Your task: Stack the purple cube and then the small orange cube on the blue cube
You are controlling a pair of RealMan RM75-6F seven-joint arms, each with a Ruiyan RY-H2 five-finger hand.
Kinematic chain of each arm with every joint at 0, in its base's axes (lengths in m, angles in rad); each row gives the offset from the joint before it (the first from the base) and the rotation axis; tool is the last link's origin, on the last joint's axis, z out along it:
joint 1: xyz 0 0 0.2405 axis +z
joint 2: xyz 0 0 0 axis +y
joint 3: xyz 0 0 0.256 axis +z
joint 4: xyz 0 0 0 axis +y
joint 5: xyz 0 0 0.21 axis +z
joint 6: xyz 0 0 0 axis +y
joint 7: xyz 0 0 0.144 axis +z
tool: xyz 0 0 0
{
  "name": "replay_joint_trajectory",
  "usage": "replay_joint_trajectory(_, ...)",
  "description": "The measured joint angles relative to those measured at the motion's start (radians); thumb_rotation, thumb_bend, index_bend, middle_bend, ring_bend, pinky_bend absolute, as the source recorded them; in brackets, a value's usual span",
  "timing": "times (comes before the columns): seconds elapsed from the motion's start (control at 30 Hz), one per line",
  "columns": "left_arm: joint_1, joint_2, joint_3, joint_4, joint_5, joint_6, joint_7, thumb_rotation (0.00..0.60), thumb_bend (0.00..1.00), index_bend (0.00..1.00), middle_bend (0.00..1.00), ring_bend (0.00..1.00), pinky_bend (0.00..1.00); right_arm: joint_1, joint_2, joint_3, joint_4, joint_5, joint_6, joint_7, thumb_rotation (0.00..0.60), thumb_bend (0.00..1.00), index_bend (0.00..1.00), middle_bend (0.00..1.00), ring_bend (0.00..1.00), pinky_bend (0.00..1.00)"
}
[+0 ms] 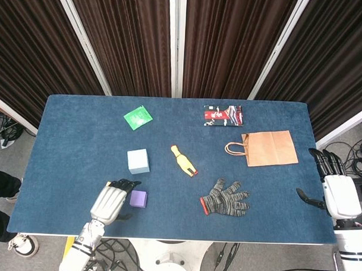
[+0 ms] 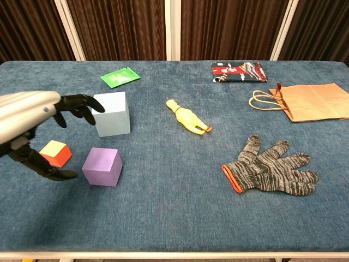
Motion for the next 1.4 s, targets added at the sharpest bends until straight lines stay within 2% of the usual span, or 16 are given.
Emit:
replay_joint_trajectory(0.6,-0.074,-0.069,0.006,0.191,-0.055,-0.092,-0.013,0.600,0.16,0.26,0.40,0.24,0.32,-0.005,0.013,0.013,0.003,0.016,0.006,0.031,0.600,0.12,0.00,0.10,0.00,0.00)
replay_joint_trajectory(0.83,-0.090,-0.090,0.000,0.204,-0.068,-0.099,-0.034,0.600,0.22,0.26,0.43,0.24,0.32,-0.006,0.013,0.013,0.006,0.017,0.005,0.035,0.600,0.12,0.00,0.10,0.00,0.00)
replay_joint_trajectory(1.13,-0.107,-0.107,-0.013,0.229,-0.090,-0.097,-0.048,0.600,0.28,0.30,0.52,0.26,0.32,-0.007,0.014,0.015,0.009,0.020,0.005,0.037,0.600,0.12,0.00,0.10,0.00,0.00)
replay_joint_trajectory(1.4,-0.105,-0.109,-0.008,0.234,-0.087,-0.074,-0.063,0.600,0.30,0.32,0.57,0.29,0.33,-0.007,0.014,0.017,0.008,0.020,0.007,0.037,0.600,0.12,0.00,0.10,0.00,0.00)
